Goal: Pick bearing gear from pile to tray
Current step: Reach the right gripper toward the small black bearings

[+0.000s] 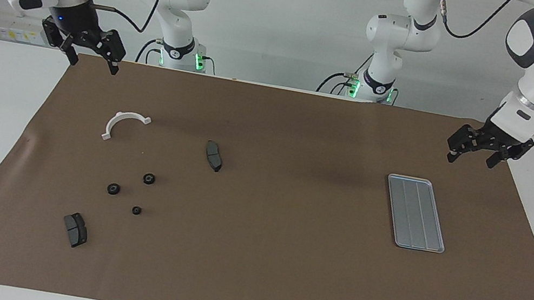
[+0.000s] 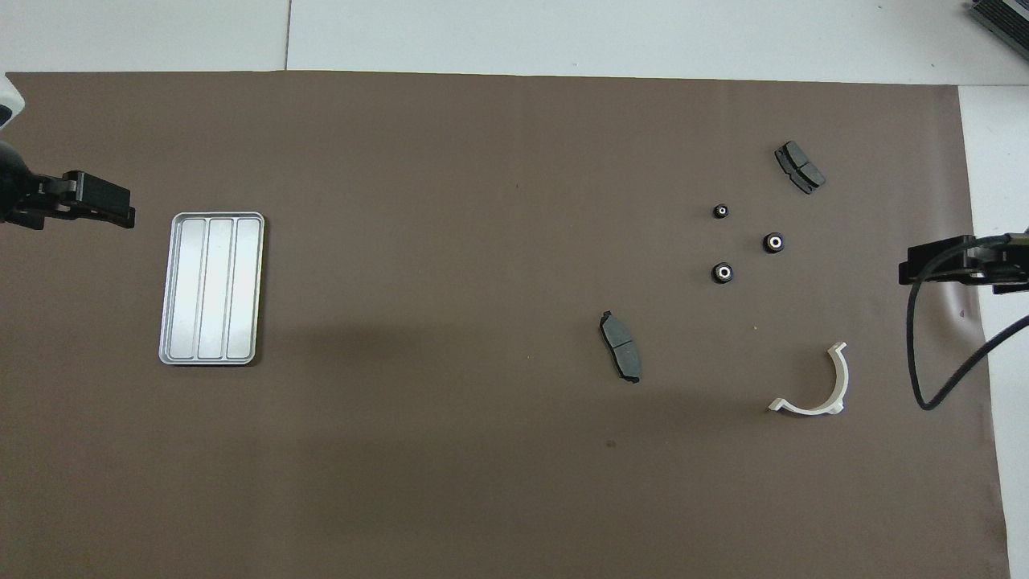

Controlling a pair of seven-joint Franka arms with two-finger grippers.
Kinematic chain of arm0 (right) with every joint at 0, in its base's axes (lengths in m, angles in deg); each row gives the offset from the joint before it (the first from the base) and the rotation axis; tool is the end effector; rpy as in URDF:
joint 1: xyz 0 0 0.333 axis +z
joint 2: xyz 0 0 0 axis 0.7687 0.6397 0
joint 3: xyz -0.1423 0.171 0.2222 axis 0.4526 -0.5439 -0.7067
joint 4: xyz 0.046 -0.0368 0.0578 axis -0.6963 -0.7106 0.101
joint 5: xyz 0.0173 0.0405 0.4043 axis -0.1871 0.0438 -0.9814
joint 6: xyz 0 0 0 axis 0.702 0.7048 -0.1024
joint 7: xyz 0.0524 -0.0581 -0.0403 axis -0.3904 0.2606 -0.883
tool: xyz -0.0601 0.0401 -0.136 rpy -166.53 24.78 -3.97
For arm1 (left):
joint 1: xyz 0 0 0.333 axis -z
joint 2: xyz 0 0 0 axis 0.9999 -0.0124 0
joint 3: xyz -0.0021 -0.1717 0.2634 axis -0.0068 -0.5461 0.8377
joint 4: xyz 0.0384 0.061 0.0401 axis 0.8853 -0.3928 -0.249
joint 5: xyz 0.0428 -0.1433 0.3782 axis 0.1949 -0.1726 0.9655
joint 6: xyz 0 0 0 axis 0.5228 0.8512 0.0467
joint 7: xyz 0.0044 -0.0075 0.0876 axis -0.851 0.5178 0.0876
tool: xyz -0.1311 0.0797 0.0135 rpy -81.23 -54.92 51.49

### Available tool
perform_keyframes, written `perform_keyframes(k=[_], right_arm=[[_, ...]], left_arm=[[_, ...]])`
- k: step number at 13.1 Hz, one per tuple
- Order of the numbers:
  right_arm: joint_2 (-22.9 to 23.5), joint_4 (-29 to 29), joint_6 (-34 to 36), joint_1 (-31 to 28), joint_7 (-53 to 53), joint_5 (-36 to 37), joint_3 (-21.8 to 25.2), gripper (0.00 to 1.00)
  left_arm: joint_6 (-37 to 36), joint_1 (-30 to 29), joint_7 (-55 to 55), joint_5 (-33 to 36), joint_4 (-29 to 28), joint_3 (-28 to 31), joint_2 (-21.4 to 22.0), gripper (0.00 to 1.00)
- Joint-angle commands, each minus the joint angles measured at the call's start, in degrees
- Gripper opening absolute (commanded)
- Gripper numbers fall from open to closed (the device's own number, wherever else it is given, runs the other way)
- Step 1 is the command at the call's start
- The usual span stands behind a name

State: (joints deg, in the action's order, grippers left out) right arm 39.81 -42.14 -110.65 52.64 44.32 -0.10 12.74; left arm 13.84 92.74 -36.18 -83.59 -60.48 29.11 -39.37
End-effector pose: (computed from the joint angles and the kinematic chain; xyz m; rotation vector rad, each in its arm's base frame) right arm 0.5450 -0.0228 0.5767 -3.1341 0.1928 -0.0412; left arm 0.6098 -0.0173 0.5512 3.1391 -0.0745 0.0454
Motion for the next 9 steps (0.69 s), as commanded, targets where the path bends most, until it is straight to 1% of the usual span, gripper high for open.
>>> perform_keyframes(k=[1, 3, 6, 9], right_arm=[[0.8, 1.9, -0.5, -0.6, -1.3, 1.4, -0.6, 1.00], [3.6, 6.3, 0.6, -1.0, -1.3, 1.5, -0.6, 1.00], [4.1, 6.7, 0.2, -1.1, -1.3, 1.4, -0.5, 1.00], [3.2, 4.9, 0.8, -0.9, -0.9, 1.0, -0.4, 1.00]], left_arm=[[0.4, -0.1, 0.7, -0.6, -2.1, 0.2, 1.8, 1.00], [0.4, 0.0, 0.7, -0.6, -2.1, 0.2, 1.8, 1.00], [0.4, 0.0, 0.7, -0.6, -2.1, 0.2, 1.8, 1.00], [0.4, 0.0, 0.7, -0.6, -2.1, 0.2, 1.8, 1.00]])
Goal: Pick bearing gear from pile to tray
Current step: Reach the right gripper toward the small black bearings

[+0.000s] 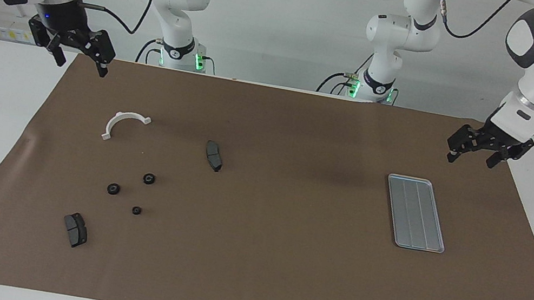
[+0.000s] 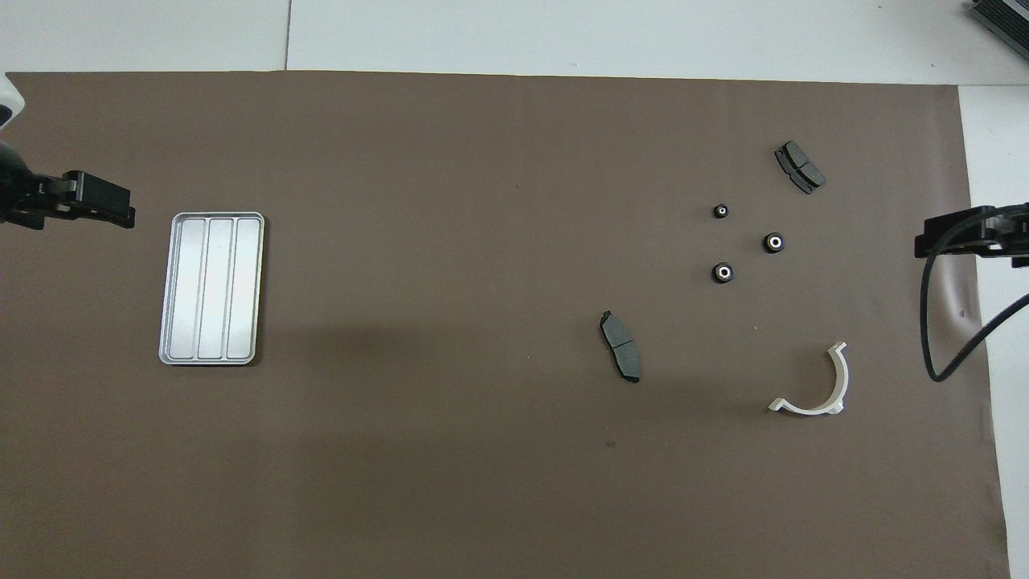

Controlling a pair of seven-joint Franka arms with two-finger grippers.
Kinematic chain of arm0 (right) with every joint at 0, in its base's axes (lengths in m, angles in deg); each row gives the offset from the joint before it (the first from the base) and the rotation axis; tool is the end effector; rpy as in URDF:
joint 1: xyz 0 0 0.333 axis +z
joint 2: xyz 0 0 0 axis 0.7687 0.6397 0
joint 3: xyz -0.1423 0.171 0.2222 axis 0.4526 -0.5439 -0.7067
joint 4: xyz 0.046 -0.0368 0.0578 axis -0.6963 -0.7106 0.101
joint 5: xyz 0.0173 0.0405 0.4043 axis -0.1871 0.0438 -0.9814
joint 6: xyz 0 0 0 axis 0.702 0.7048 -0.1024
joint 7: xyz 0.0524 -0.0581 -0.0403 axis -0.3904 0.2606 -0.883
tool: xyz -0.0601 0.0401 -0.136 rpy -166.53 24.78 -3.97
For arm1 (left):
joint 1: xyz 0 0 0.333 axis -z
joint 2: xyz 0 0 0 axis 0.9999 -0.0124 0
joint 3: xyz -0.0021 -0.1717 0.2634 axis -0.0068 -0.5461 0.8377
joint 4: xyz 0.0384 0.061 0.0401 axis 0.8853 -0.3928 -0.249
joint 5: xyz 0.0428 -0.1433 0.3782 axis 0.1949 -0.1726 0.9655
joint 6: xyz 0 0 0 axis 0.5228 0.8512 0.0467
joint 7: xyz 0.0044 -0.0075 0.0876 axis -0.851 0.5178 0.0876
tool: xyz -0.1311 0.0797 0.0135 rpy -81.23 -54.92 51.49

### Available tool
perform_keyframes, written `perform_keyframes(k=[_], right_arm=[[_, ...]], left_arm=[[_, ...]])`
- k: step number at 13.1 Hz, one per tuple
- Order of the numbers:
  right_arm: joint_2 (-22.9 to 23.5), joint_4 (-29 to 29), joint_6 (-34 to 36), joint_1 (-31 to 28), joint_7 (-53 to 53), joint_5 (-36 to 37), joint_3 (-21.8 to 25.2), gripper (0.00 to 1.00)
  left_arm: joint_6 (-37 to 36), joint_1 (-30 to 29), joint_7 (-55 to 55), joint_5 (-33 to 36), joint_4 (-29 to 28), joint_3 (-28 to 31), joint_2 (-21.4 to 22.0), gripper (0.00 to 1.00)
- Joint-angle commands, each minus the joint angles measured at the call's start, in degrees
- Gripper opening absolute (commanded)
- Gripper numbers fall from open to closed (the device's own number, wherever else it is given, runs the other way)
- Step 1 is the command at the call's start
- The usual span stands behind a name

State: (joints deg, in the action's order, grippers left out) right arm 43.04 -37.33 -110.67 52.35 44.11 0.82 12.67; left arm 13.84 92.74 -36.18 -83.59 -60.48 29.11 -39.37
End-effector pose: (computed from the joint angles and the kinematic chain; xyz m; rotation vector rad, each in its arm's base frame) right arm 0.5648 -0.0272 0.5869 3.1158 -0.1921 0.0855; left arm 0.6098 -0.0173 0.5512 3.1391 -0.0745 0.0454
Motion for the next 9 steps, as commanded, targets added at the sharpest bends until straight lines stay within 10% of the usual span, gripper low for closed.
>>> perform_keyframes(k=[1, 9], right_arm=[[-0.5, -0.3, 1.1, -0.5, -0.8, 0.1, -0.2, 1.00], [2.5, -4.1, -8.3, -0.5, -2.0, -0.4, -0.3, 1.00]], left_arm=[[0.4, 0.0, 0.7, -0.6, -2.1, 0.2, 1.8, 1.00], [0.4, -0.1, 0.7, -0.6, -2.1, 0.2, 1.8, 1.00]])
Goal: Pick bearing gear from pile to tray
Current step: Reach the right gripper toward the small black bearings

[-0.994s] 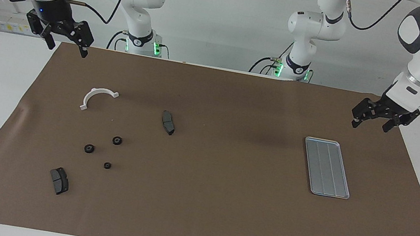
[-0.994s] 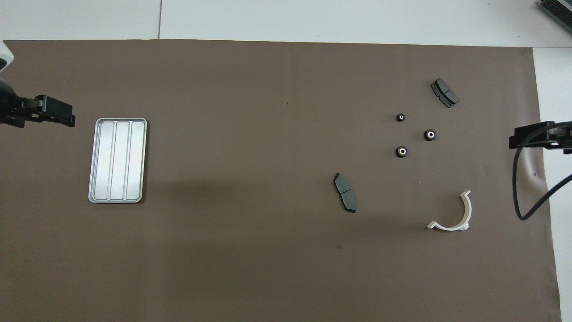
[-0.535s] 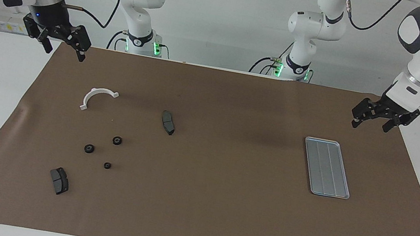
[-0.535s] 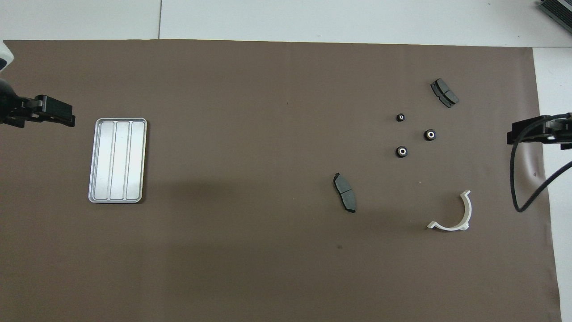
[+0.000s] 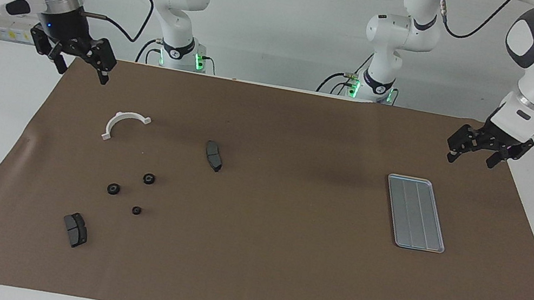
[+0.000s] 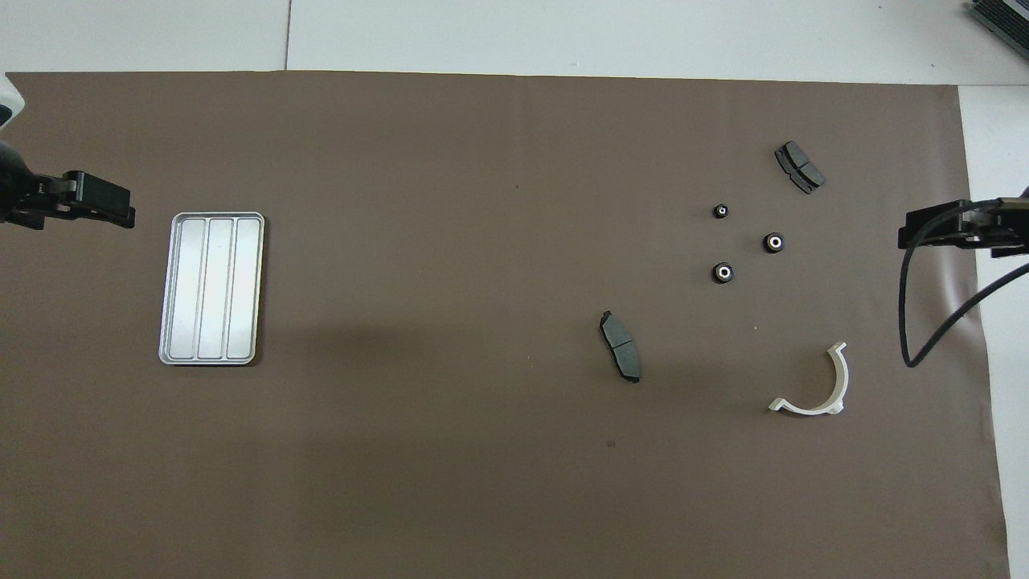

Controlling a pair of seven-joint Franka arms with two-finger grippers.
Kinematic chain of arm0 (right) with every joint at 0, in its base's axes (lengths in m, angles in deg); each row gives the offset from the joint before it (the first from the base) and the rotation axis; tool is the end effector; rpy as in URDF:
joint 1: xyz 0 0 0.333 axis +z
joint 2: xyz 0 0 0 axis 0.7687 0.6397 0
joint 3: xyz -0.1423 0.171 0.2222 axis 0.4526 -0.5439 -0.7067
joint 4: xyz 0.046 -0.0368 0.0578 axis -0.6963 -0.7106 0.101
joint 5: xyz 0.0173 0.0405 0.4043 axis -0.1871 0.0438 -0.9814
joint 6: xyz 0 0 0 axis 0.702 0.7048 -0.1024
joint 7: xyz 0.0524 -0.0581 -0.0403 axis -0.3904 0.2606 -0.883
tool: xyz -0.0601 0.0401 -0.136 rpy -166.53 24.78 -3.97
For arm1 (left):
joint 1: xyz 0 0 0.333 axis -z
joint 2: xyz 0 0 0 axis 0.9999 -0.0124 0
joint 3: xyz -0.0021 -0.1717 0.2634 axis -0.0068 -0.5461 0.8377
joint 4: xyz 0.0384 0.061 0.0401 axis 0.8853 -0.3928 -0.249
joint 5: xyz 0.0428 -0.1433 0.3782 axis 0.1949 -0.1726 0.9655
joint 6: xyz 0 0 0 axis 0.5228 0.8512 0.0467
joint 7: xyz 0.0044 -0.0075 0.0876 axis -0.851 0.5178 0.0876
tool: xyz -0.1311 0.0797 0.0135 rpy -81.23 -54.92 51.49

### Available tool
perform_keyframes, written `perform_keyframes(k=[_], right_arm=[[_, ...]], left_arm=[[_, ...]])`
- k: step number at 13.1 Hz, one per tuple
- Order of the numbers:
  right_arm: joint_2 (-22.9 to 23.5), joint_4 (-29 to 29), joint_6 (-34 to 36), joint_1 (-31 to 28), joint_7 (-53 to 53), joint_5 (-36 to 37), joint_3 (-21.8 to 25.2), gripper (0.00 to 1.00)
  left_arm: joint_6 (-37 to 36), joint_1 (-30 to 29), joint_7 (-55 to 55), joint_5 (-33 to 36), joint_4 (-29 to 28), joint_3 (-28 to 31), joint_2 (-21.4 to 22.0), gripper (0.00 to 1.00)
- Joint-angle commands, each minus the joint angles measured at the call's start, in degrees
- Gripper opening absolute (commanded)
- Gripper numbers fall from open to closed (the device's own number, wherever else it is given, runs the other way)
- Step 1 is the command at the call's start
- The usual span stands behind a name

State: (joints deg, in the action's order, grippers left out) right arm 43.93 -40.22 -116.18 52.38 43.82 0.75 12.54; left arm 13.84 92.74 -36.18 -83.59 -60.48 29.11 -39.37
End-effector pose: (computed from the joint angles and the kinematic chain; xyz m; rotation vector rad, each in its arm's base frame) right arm 0.5790 -0.0255 0.5624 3.1156 -0.1771 0.1327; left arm 0.6098 -0.0173 0.5512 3.1391 -0.0745 0.0454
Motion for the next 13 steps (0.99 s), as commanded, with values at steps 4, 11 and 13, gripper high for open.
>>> perform_keyframes(k=[4, 11, 13], right_arm=[[8.4, -1.2, -11.0, -0.7, -3.7, -0.6, -0.2, 1.00], [19.1, -4.3, -26.2, -0.1, -4.5, -0.5, -0.2, 1.00], [21.3, -5.5, -30.2, 0.1, -4.7, -0.5, -0.2, 1.00]], left_arm=[[0.4, 0.0, 0.7, -0.6, -2.1, 0.2, 1.8, 1.00], [0.4, 0.0, 0.7, -0.6, -2.1, 0.2, 1.8, 1.00], [0.4, 0.0, 0.7, -0.6, -2.1, 0.2, 1.8, 1.00]])
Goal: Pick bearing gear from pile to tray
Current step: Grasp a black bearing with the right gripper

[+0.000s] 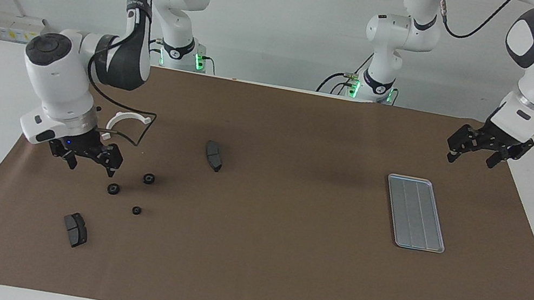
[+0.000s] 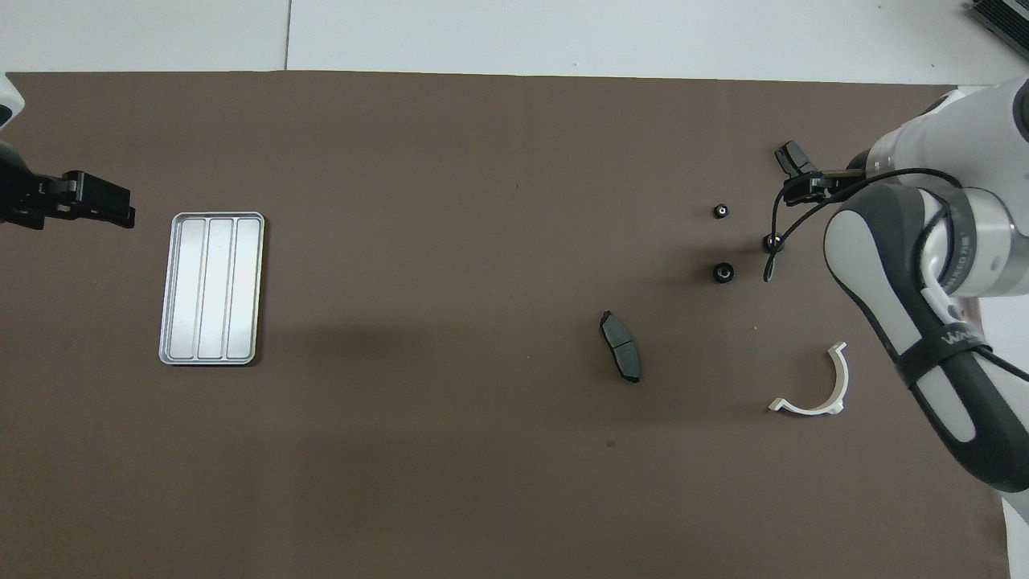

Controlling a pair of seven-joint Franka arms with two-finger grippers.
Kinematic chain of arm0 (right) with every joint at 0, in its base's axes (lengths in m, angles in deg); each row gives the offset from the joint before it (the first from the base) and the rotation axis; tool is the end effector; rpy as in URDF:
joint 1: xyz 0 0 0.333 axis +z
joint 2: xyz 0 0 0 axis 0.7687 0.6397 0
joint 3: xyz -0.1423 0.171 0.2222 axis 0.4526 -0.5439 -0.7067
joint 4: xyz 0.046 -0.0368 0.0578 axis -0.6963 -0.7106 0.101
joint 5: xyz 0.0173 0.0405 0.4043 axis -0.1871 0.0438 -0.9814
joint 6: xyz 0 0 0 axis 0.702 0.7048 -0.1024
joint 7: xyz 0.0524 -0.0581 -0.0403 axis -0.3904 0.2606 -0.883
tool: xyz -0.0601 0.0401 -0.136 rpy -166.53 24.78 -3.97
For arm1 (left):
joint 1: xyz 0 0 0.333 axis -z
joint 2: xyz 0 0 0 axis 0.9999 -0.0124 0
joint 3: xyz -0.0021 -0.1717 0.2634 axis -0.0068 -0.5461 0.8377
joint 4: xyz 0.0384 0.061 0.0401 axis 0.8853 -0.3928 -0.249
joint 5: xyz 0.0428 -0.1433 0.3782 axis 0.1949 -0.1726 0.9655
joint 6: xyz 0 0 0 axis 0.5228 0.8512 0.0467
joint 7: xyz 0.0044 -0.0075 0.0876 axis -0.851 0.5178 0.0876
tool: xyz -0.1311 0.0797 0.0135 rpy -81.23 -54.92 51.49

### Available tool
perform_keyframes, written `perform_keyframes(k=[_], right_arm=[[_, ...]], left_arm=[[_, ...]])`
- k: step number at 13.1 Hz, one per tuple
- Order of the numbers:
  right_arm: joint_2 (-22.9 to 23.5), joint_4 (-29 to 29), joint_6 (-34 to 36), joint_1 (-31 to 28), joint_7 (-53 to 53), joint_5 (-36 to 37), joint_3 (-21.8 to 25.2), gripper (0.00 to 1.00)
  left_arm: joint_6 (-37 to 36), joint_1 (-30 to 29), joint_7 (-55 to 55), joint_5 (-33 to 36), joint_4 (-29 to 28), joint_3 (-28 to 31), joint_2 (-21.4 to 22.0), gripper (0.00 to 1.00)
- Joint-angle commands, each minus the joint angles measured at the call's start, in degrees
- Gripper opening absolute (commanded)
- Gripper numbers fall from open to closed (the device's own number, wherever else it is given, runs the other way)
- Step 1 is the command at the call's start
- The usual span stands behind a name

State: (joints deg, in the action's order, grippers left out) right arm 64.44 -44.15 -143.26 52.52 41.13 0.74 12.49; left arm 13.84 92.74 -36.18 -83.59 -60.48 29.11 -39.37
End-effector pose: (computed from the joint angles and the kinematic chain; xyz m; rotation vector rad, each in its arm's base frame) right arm 0.6802 -0.0221 0.3492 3.0912 -0.0749 0.2036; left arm 0.6098 -0.0173 0.5512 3.1391 -0.0745 0.0454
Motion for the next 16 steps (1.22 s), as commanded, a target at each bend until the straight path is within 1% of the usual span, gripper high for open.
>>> perform_keyframes(k=[1, 2, 4, 5, 7, 9, 11, 13, 16], right_arm=[[1.6, -3.0, -5.3, -0.1, -1.9, -0.5, -0.2, 1.00], [2.3, -4.5, -7.4, 0.0, -2.0, -0.6, -0.2, 1.00], [2.6, -9.8, -13.3, 0.0, -2.3, -0.5, -0.2, 1.00], [2.4, -11.5, -14.7, 0.0, -3.1, -0.5, -0.2, 1.00], [1.9, -13.2, -14.8, 0.0, -4.1, -0.5, -0.2, 1.00], [1.9, -13.4, -14.8, 0.1, -4.0, -0.5, -0.2, 0.98], [2.4, -13.4, -16.2, 0.0, -4.0, -0.5, -0.2, 0.88], [2.5, -13.4, -16.5, 0.0, -4.0, -0.5, -0.2, 0.81], [2.6, -13.8, -16.8, 0.0, -4.0, -0.5, -0.2, 0.78]], left_arm=[[0.4, 0.0, 0.7, -0.6, -2.1, 0.2, 1.8, 1.00], [0.4, 0.0, 0.7, -0.6, -2.1, 0.2, 1.8, 1.00], [0.4, 0.0, 0.7, -0.6, -2.1, 0.2, 1.8, 1.00], [0.4, 0.0, 0.7, -0.6, -2.1, 0.2, 1.8, 1.00], [0.4, 0.0, 0.7, -0.6, -2.1, 0.2, 1.8, 1.00], [0.4, 0.0, 0.7, -0.6, -2.1, 0.2, 1.8, 1.00], [0.4, 0.0, 0.7, -0.6, -2.1, 0.2, 1.8, 1.00], [0.4, 0.0, 0.7, -0.6, -2.1, 0.2, 1.8, 1.00], [0.4, 0.0, 0.7, -0.6, -2.1, 0.2, 1.8, 1.00]])
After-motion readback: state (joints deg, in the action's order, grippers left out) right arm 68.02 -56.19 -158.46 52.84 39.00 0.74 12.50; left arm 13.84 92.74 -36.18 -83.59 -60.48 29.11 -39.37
